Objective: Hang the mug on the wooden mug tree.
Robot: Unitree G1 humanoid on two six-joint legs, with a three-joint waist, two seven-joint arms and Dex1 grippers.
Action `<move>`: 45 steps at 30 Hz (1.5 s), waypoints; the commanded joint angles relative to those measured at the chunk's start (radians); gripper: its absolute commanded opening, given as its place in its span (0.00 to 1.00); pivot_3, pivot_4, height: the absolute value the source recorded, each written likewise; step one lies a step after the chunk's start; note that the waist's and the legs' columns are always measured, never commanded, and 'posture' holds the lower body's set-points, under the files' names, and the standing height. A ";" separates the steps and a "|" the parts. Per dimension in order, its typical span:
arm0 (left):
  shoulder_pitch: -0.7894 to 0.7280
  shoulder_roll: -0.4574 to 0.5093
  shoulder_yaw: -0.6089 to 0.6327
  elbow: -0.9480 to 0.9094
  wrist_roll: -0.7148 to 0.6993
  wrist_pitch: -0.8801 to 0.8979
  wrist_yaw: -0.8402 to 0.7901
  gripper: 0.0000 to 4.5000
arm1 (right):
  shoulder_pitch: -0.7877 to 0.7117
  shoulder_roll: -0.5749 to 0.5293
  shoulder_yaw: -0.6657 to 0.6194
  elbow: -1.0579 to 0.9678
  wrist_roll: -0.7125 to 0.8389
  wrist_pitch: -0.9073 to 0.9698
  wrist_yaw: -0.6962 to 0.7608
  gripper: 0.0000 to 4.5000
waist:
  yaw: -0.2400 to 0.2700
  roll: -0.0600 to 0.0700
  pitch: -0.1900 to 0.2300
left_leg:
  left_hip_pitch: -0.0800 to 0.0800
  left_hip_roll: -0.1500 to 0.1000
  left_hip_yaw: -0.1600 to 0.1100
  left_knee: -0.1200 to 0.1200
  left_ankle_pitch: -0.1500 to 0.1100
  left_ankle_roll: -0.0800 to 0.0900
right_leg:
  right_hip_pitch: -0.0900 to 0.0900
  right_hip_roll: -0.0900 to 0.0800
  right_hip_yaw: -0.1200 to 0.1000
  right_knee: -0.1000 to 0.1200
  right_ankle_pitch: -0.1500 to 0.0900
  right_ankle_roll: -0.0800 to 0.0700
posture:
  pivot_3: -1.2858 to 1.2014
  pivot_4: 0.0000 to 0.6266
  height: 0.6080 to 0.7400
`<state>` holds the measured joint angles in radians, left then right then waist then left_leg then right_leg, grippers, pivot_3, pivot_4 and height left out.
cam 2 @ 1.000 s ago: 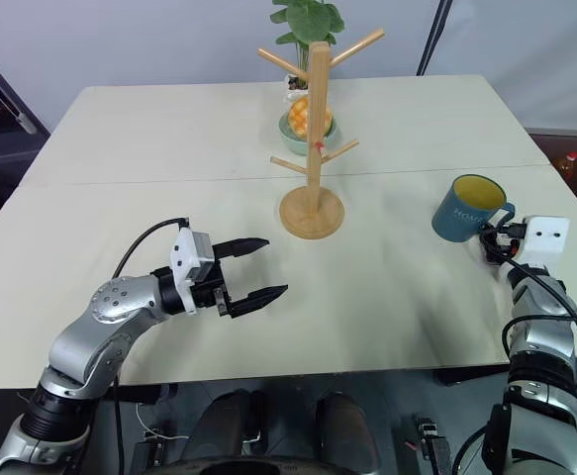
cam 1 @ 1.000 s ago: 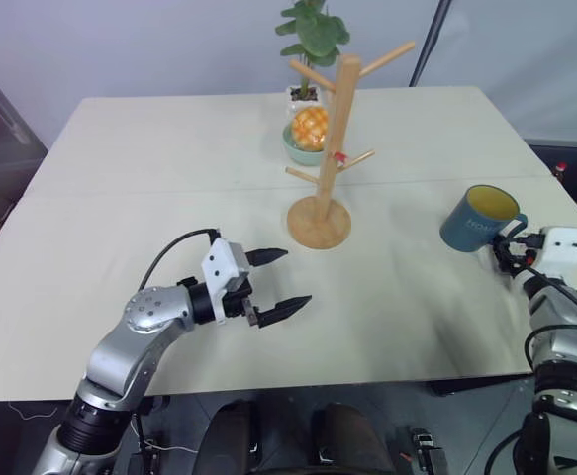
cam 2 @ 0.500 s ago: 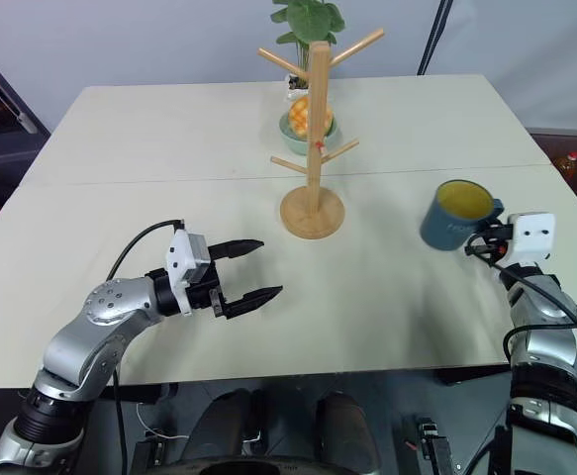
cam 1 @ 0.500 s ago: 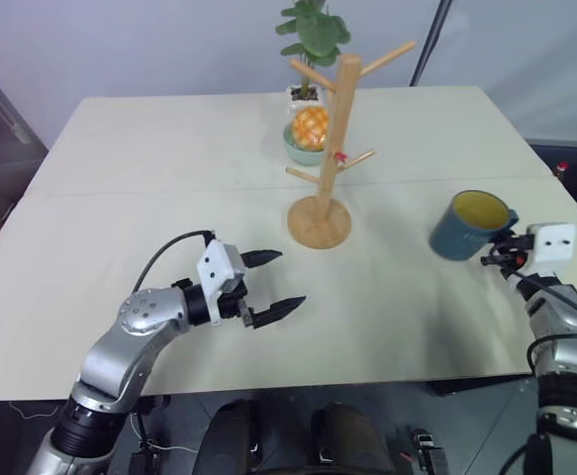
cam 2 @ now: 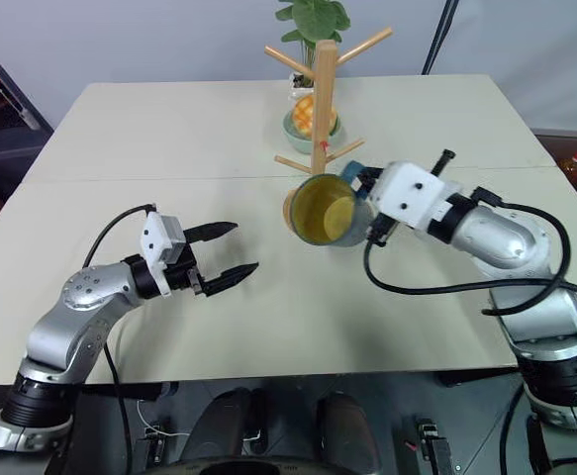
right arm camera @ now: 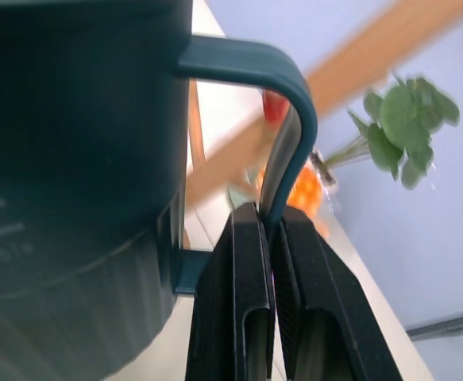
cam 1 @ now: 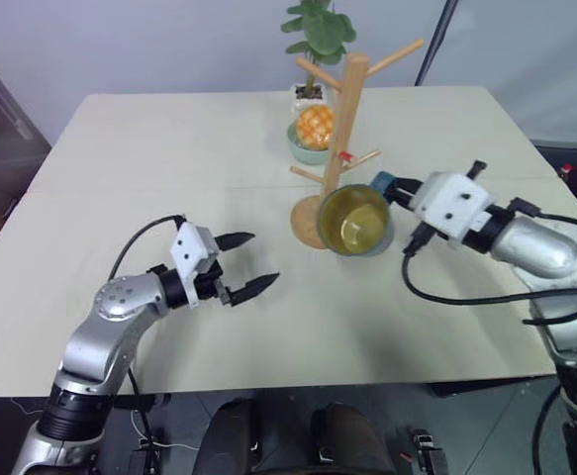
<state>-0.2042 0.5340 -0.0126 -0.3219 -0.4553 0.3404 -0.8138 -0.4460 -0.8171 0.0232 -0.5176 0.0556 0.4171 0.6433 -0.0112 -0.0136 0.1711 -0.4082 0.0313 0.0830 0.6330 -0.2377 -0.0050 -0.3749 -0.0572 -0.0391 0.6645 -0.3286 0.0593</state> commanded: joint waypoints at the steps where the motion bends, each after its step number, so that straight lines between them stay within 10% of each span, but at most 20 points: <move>1: -0.007 -0.009 0.038 -0.029 -0.034 -0.001 0.011 1.00 | -0.088 0.015 0.034 -0.052 -0.042 0.109 -0.025 0.01 | -0.001 0.000 0.000 | 0.000 0.000 0.000 0.000 0.000 0.000 | 0.000 0.000 0.000 0.000 0.000 0.000 | 0.52 0.24 1.00; 32: 0.014 0.014 0.130 -0.147 -0.210 0.091 0.040 1.00 | -0.320 0.110 0.222 0.189 -0.256 0.179 -0.018 0.01 | -0.004 0.000 0.000 | 0.000 0.000 0.000 0.000 0.000 0.000 | -0.001 0.000 0.000 0.001 0.000 0.000 | 0.52 0.24 1.00; 39: 0.018 0.013 0.133 -0.139 -0.204 0.085 0.045 1.00 | -0.319 0.094 0.168 0.193 -0.267 0.148 -0.024 0.66 | -0.004 0.000 0.000 | 0.000 0.000 0.000 0.000 0.000 0.000 | -0.001 0.000 0.000 0.001 0.000 0.000 | 0.52 0.24 1.00; 45: 0.030 -0.017 0.178 -0.066 -0.152 0.065 0.139 1.00 | -0.192 0.068 -0.083 0.191 -0.067 0.135 0.055 0.66 | 0.001 0.000 0.000 | 0.000 0.000 0.000 0.000 0.000 0.001 | 0.000 0.000 -0.001 0.000 0.000 0.000 | 0.52 0.24 1.00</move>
<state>-0.1713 0.5256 0.1191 -0.4073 -0.6290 0.4316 -0.7165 -0.6620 -0.7557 0.0395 -0.3081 -0.0891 0.5591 0.6779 -0.0105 -0.0138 0.1711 -0.4082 0.0312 0.0830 0.6329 -0.2381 -0.0043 -0.3743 -0.0572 -0.0397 0.6642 -0.3286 0.0591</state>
